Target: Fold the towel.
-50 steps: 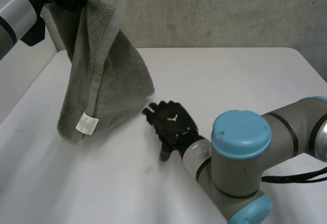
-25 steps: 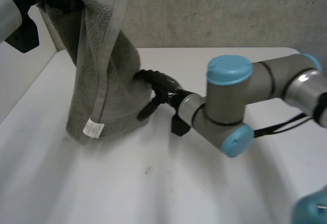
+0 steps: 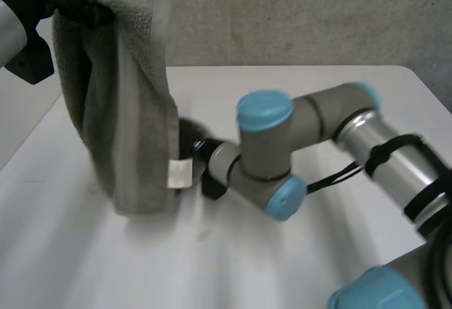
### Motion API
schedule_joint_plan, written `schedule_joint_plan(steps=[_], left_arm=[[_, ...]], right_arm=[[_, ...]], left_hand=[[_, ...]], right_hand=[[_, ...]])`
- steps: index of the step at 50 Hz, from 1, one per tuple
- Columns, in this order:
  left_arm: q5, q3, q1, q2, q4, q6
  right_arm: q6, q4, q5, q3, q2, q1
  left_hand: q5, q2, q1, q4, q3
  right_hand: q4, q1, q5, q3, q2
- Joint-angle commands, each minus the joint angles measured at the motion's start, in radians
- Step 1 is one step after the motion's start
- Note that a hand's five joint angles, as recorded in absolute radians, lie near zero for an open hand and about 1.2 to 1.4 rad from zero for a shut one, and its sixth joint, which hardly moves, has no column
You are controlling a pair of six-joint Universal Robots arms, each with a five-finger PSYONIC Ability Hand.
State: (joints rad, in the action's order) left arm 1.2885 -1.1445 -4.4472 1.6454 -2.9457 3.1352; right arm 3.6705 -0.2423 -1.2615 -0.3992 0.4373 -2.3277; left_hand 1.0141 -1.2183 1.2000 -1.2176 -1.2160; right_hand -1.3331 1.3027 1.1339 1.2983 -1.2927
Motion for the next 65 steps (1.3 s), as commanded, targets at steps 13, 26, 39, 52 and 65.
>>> schedule_joint_plan(steps=[13, 26, 39, 52, 65], left_arm=[[-0.205, -0.293, -0.037, 0.068, -0.214, 0.005], [-0.38, -0.425, -0.031, 0.09, -0.311, 0.016], [-0.525, -0.555, -0.023, 0.134, -0.345, 0.148], [-0.523, -0.571, -0.015, 0.162, -0.243, 0.352], [-0.522, -0.566, 0.014, 0.159, -0.242, 0.356]], right_arm=[[-0.705, -0.131, -0.237, -0.406, 0.426, 0.175], [-1.107, -0.092, -0.243, -0.747, 0.653, 0.314], [-1.198, -0.212, -0.231, -0.811, 0.54, 0.353], [-1.073, -0.014, -0.214, -0.888, 0.647, 0.381], [-0.814, 0.224, -0.168, -1.266, 0.882, 0.357]], left_hand=[[0.208, -0.178, 0.196, -0.179, -0.18], [0.208, -0.178, 0.196, -0.179, -0.18], [0.208, -0.178, 0.196, -0.179, -0.18], [0.208, -0.178, 0.196, -0.179, -0.18], [0.208, -0.178, 0.196, -0.179, -0.18]], right_hand=[[-0.063, 0.094, 0.088, 0.098, -0.104], [-0.063, 0.094, 0.088, 0.098, -0.104], [0.438, -0.407, -0.413, -0.403, 0.397], [1.159, -1.128, -1.134, -1.124, 1.118], [1.159, -1.128, -1.134, -1.124, 1.118]])
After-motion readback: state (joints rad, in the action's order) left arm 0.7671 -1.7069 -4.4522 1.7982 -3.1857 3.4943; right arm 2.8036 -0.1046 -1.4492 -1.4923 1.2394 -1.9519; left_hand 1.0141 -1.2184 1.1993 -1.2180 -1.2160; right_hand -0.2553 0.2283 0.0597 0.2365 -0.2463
